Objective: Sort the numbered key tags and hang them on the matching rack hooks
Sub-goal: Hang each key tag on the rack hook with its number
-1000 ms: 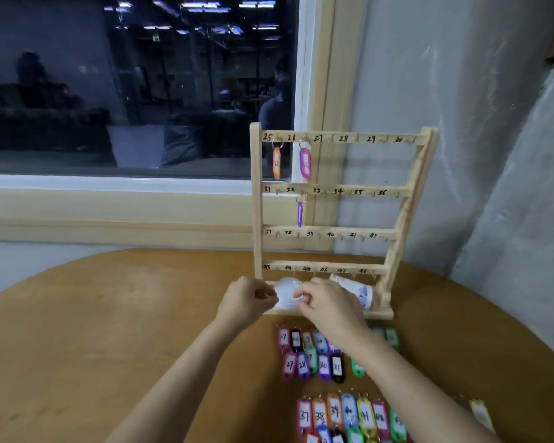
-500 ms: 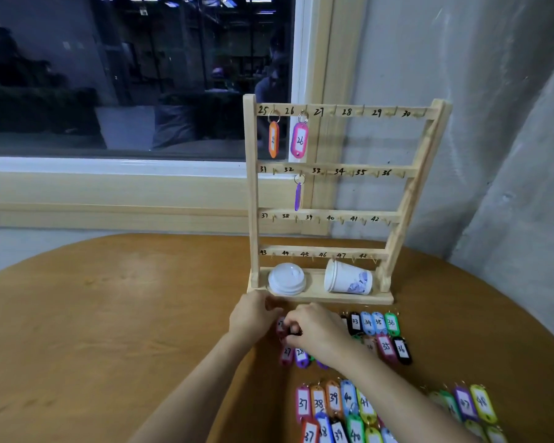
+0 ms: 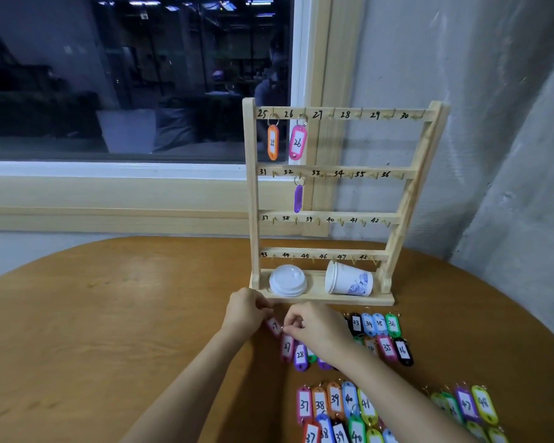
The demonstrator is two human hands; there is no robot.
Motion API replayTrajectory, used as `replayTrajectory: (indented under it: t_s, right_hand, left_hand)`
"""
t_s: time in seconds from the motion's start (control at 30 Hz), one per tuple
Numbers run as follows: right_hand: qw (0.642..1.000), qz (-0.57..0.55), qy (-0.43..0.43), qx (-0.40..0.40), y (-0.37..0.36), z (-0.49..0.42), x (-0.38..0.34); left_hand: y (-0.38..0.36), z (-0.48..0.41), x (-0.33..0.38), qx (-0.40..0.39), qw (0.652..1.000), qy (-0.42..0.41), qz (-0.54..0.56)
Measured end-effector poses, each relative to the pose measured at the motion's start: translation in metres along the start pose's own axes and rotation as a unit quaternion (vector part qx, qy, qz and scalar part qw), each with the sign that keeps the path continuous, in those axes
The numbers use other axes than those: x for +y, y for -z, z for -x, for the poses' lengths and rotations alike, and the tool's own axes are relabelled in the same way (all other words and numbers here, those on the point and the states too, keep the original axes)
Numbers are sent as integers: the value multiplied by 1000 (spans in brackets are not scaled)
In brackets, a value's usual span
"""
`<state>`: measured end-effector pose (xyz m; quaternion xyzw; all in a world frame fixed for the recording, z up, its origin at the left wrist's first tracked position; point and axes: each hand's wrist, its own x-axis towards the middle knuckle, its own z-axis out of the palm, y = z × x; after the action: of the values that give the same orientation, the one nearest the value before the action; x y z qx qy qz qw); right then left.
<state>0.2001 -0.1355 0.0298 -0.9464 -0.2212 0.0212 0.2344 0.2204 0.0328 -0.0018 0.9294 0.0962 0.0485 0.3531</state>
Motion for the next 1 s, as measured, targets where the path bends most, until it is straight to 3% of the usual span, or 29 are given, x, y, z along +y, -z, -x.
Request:
replayTrajectory:
  t_s: [0.13, 0.4, 0.63, 1.0]
  right_hand:
    - [999, -47, -14, 24, 16, -4, -3]
    - [990, -101, 0, 96, 78, -10, -13]
    - [979, -96, 21, 176, 149, -12, -24]
    - [952, -101, 64, 282, 221, -27, -46]
  left_hand:
    - [22, 4, 12, 9, 1000, -1, 4]
    - [82, 13, 68, 4, 988, 11, 154]
    - [131, 21, 140, -11, 969, -85, 233]
    - [167, 4, 230, 158, 944, -200, 211]
